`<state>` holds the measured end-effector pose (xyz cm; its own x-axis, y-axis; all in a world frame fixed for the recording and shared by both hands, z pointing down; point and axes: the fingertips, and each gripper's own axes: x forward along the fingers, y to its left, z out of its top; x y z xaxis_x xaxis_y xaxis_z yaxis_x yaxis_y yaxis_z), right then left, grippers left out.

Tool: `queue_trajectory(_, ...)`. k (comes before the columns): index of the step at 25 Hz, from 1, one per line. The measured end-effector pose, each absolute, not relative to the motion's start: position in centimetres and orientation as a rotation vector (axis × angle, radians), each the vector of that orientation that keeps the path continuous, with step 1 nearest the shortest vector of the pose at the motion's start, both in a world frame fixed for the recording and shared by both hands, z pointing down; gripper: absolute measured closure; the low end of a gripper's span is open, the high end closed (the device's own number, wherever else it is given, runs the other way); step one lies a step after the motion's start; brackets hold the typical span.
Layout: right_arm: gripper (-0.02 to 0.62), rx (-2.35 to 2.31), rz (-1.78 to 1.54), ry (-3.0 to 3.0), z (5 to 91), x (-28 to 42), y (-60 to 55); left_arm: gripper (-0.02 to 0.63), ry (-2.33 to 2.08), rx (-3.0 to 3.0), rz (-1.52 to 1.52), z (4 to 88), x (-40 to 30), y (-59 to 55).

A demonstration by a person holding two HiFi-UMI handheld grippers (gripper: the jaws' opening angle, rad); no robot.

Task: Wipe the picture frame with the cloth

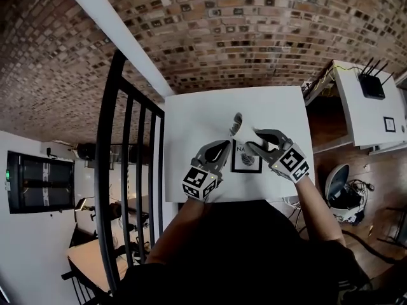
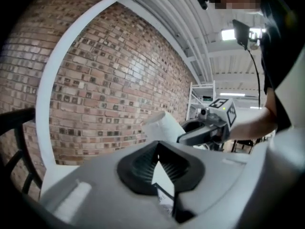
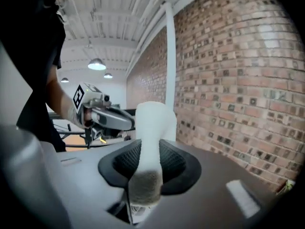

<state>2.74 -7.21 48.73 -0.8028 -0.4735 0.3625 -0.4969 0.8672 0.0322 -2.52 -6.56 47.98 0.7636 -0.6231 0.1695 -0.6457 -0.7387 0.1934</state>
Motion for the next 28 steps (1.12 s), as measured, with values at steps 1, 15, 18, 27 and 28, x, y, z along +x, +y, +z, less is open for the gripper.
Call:
queue_trajectory(1,0.483,0.758,0.067,-2.725,47.3,2.6,-6.9,0.606,-0.98,2.742,0.097,47.0,-2.4,-6.4)
queue_trajectory(15,0.486,0.971,-0.081,-3.06,37.1,5.1,-3.8,0.606,-0.887,2.864,-0.095,39.6,-1.7,-4.0)
queue_trajectory(18,0.486,0.967,-0.06,-3.037,37.6,5.0,-3.4,0.606,-0.881,2.865,-0.087,39.7,-1.6,-3.9)
queue_trajectory(27,0.486,0.95,-0.019,-3.037,38.2,4.4,-2.9,0.604,-0.877,2.852,-0.074,39.9,-1.6,-3.8)
queue_trajectory(28,0.486,0.947,-0.019,-3.045,38.2,4.3,-2.8,0.606,-0.874,2.851,-0.074,40.0,-1.5,-3.7)
